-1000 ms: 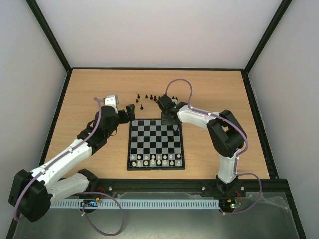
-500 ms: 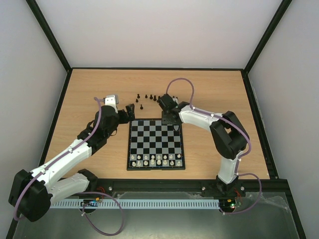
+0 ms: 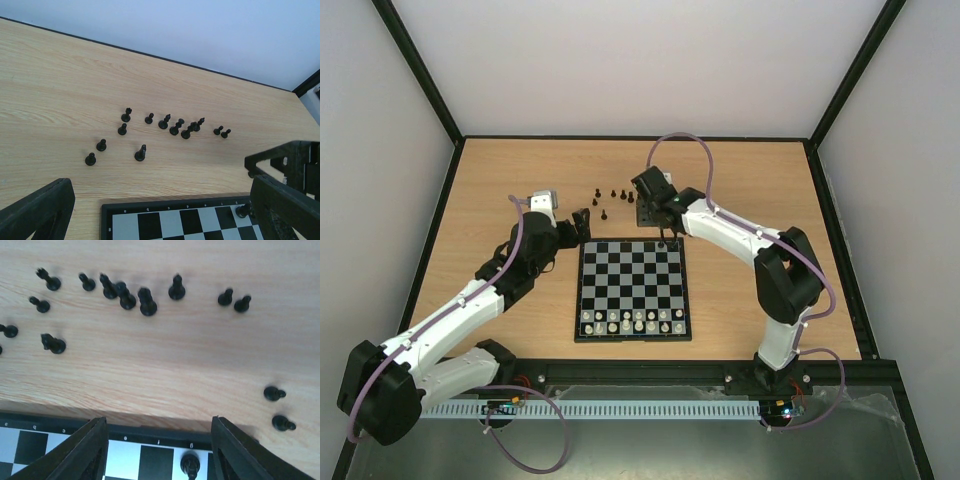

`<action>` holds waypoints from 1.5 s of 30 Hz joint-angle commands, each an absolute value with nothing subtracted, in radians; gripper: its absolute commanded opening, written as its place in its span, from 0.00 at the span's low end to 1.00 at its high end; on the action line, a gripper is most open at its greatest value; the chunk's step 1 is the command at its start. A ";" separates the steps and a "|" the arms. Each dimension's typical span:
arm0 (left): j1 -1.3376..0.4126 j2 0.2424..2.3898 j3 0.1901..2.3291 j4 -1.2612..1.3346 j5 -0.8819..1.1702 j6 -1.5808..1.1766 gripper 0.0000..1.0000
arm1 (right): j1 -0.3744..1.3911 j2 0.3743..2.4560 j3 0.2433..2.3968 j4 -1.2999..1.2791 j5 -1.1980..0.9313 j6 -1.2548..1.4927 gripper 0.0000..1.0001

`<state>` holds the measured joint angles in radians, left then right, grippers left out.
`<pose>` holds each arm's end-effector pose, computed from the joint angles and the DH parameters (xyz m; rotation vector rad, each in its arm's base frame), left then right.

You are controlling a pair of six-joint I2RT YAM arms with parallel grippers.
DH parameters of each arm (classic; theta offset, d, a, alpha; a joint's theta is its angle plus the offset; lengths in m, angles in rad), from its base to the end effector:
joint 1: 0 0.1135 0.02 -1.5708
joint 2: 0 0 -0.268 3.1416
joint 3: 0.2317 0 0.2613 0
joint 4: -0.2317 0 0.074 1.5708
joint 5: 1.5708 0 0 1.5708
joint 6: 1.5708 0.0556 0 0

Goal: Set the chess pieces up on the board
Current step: Pick up the chess piece at the center of the board.

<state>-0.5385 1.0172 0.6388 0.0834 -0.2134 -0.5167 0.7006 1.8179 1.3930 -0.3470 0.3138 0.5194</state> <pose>0.2296 -0.1234 0.2660 -0.1292 1.8885 -0.5296 0.3420 0.2660 0.2347 -0.0552 2.3093 0.2585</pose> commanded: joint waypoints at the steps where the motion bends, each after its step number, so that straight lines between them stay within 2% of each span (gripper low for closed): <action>1: -0.538 1.021 0.644 0.081 -0.218 -0.518 0.99 | 0.704 1.799 1.465 -0.416 0.369 0.476 0.62; 5: -0.538 1.021 0.645 0.080 -0.221 -0.517 0.99 | 0.700 1.823 1.515 -0.422 0.372 0.464 0.86; 6: -0.538 1.021 0.646 0.079 -0.221 -0.516 0.99 | 0.699 1.828 1.523 -0.423 0.370 0.461 0.98; 7: -0.538 1.021 0.646 0.080 -0.221 -0.517 0.99 | 0.697 1.833 1.531 -0.422 0.365 0.457 0.99; 20: -0.538 1.022 0.647 0.078 -0.222 -0.517 0.99 | 0.617 1.887 1.628 -0.398 0.288 0.474 0.98; 29: -0.538 1.018 0.647 0.077 -0.221 -0.517 0.99 | 0.583 2.011 1.791 -0.461 0.347 0.404 0.98; 45: -0.538 1.014 0.648 0.074 -0.225 -0.516 0.99 | 0.546 2.205 1.937 -0.460 0.262 0.422 0.67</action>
<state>-0.5385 1.0218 0.6388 0.0834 -0.2142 -0.5163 0.5480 2.1696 1.8847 -0.4072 0.2722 0.4263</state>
